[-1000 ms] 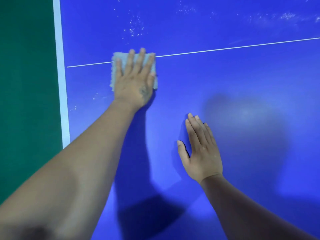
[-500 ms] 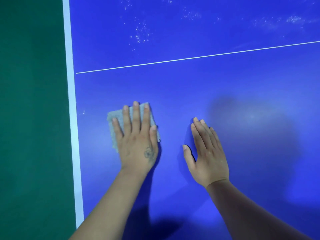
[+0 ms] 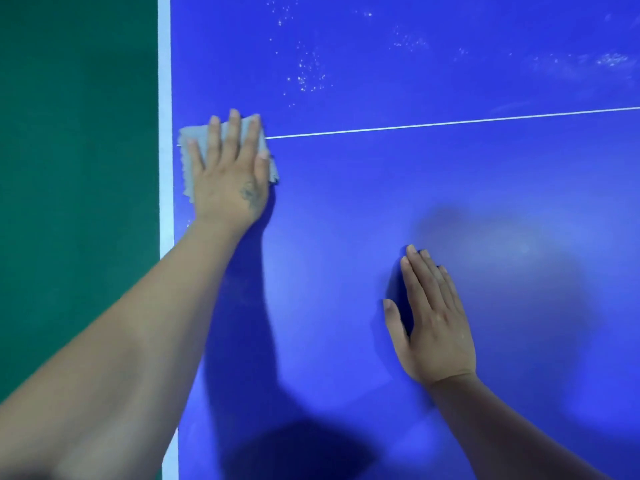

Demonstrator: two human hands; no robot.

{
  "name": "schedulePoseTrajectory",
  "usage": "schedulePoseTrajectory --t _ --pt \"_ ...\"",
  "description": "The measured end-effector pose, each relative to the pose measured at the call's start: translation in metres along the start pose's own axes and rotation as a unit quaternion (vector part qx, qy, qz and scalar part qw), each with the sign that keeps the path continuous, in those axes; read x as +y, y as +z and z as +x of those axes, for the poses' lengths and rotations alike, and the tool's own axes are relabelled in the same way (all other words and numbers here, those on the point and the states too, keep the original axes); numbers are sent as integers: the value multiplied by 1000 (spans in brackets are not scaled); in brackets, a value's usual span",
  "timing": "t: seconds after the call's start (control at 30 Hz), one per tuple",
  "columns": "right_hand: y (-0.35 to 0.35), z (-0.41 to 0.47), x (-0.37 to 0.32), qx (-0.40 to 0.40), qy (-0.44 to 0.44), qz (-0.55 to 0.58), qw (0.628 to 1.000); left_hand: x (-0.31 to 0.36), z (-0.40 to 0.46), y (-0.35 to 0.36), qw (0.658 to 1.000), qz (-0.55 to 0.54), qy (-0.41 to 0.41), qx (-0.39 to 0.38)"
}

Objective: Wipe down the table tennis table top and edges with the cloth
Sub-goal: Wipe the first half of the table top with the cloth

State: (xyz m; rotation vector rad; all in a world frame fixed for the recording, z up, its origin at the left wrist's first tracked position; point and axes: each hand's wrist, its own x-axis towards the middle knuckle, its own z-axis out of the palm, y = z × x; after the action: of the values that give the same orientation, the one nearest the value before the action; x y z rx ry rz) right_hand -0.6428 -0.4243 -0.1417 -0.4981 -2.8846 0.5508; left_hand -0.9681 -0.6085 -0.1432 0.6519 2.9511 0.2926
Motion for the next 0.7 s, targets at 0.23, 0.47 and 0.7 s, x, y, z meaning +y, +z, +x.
schedulePoseTrajectory --t 0.23,0.47,0.7 --pt "1 0 0 -9 -7 -16 1000 -1 -122 -1 997 14 -73 36" --pt "1 1 0 -9 -16 -21 1000 54 -152 11 999 27 37 28" --pt "3 1 2 9 -19 -27 999 4 -36 2 999 21 28 22"
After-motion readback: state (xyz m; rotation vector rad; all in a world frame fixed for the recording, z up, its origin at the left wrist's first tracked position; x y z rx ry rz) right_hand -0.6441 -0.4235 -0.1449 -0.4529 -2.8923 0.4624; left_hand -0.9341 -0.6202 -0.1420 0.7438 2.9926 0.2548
